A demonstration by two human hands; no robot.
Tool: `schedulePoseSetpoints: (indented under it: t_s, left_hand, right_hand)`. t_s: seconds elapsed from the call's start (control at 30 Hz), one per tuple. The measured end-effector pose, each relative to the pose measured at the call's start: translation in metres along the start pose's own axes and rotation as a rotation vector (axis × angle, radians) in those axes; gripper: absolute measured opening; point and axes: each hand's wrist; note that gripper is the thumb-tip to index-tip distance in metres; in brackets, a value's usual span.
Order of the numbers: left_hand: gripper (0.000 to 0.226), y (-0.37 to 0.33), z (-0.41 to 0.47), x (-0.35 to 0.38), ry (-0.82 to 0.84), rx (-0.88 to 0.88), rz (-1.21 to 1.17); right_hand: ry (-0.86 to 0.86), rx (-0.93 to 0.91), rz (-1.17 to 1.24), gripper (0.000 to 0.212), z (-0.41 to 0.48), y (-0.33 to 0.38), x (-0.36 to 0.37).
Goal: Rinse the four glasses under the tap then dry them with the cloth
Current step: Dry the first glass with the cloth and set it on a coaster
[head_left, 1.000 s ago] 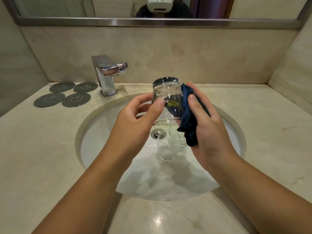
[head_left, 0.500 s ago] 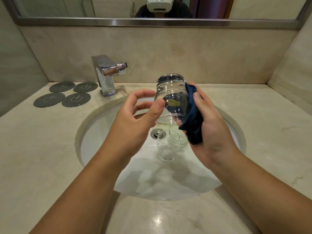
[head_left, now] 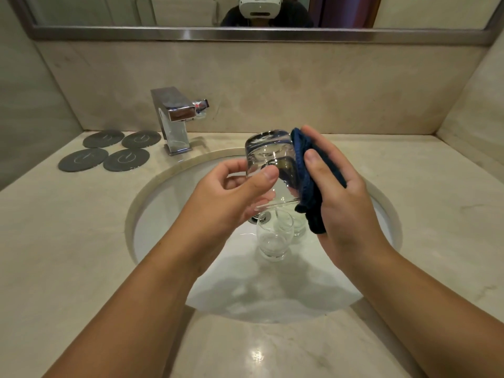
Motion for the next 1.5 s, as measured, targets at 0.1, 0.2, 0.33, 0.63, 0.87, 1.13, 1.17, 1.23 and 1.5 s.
schedulePoseSetpoints:
  t_s: [0.1,0.2,0.33,0.63,0.87,1.13,1.17,1.23,1.5]
  left_hand:
    - [0.065,-0.002,0.000,0.001,0.049,-0.036,-0.122]
    - [0.066,-0.002,0.001,0.001,0.051,-0.048,-0.183]
    - [0.064,-0.007,0.000,0.001,0.043,-0.068,-0.319]
    - [0.093,-0.011,0.003,-0.003,-0.186,0.061,-0.381]
    - [0.067,-0.005,0.004,-0.002,-0.124,0.047,-0.227]
    - [0.052,-0.005,0.000,0.000,-0.109,0.058,-0.158]
    - [0.051,-0.004,0.000,0.000,-0.111,0.061,-0.152]
    - [0.052,-0.005,0.000,-0.001,-0.125,0.070,-0.154]
    - [0.056,-0.005,0.001,-0.002,-0.103,0.088,-0.096]
  right_hand:
    - [0.063,0.107,0.159,0.034,0.003,0.003,-0.001]
    - [0.071,0.151,0.161,0.041,0.005,0.003,-0.003]
    - [0.029,0.152,0.064,0.046,0.009,0.003,-0.007]
    - [0.038,-0.102,-0.117,0.028,-0.001,0.015,-0.014]
    - [0.112,-0.223,-0.349,0.040,-0.012,0.015,-0.006]
    - [0.077,-0.335,-0.494,0.035,-0.008,0.017,-0.006]
    - [0.089,-0.363,-0.502,0.037,-0.008,0.017,-0.006]
    - [0.122,-0.385,-0.472,0.041,-0.008,0.017,-0.008]
    - [0.175,-0.314,-0.497,0.055,-0.007,0.015,-0.010]
Point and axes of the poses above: each hand's wrist, its own z-axis towards the middle knuckle, its own x-axis out of the palm, y = z × x, and after that the axes turned 11 degrees about -z, right-handed
